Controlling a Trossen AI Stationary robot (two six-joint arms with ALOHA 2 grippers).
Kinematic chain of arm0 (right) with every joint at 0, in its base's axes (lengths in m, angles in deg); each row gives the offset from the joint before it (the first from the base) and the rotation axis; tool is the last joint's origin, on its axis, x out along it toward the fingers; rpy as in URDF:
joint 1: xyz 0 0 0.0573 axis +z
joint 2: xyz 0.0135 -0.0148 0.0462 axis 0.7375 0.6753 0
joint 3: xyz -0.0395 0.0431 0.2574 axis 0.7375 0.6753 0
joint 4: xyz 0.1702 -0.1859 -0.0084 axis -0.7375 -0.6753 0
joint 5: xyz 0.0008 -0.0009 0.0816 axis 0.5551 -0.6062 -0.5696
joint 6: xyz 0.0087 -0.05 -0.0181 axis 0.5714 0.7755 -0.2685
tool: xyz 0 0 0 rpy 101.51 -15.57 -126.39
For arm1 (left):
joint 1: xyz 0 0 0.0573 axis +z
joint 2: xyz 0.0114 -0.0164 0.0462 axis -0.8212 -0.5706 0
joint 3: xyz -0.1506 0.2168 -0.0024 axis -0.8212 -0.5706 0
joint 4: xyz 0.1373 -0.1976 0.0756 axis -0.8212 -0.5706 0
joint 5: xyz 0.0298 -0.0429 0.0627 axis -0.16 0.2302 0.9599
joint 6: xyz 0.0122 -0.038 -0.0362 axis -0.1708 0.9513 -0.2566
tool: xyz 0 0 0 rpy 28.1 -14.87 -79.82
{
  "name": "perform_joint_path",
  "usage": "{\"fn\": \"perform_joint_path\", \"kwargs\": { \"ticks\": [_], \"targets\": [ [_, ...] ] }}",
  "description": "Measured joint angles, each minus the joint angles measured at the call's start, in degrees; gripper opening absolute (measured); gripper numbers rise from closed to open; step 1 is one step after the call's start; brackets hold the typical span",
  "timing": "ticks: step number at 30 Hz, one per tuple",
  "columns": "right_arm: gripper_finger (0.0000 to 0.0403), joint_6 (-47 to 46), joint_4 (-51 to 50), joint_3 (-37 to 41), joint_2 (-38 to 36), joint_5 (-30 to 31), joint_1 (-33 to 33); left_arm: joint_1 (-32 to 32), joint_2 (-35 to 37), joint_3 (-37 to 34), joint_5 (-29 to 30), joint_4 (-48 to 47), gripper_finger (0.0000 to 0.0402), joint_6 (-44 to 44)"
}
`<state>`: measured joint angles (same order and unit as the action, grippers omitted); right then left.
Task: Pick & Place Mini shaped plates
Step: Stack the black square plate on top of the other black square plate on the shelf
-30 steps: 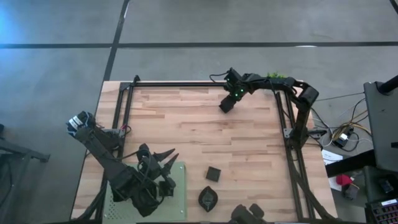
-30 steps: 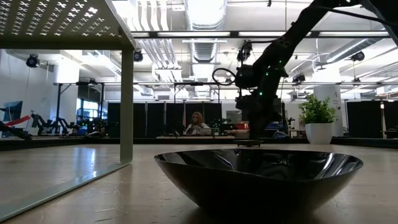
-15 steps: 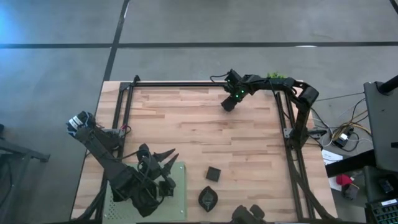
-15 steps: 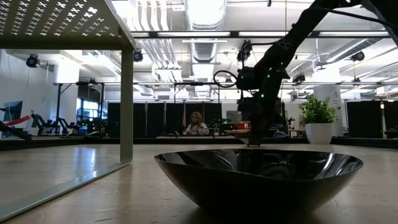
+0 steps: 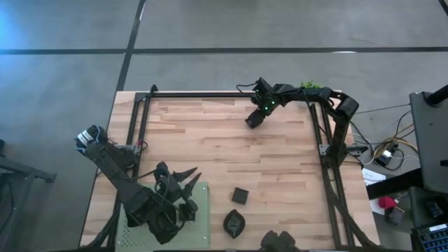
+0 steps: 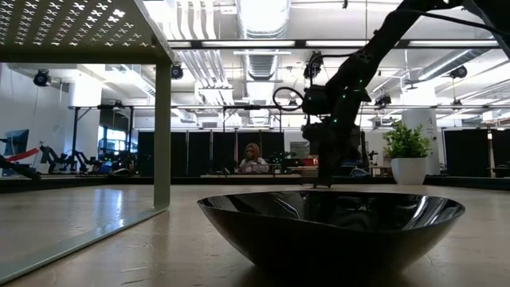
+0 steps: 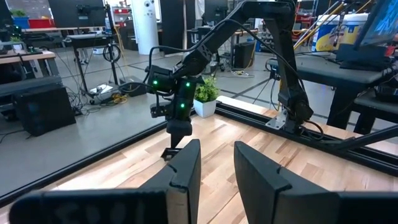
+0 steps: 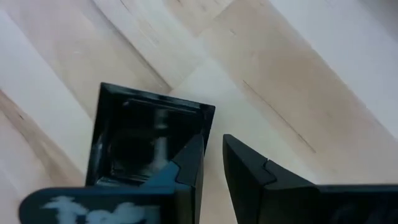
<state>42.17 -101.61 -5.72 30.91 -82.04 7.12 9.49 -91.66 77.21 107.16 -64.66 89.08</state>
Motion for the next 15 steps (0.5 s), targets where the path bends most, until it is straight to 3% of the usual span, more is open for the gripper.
{"fn": "perform_joint_path", "kwargs": {
  "ticks": [15],
  "targets": [
    [0.0058, 1.8, -0.4, -0.2, 0.0, 0.0, 0.0, 0.0, 0.0, 0.0, 0.0, 0.2, 0.0092, 0.0]
  ]
}}
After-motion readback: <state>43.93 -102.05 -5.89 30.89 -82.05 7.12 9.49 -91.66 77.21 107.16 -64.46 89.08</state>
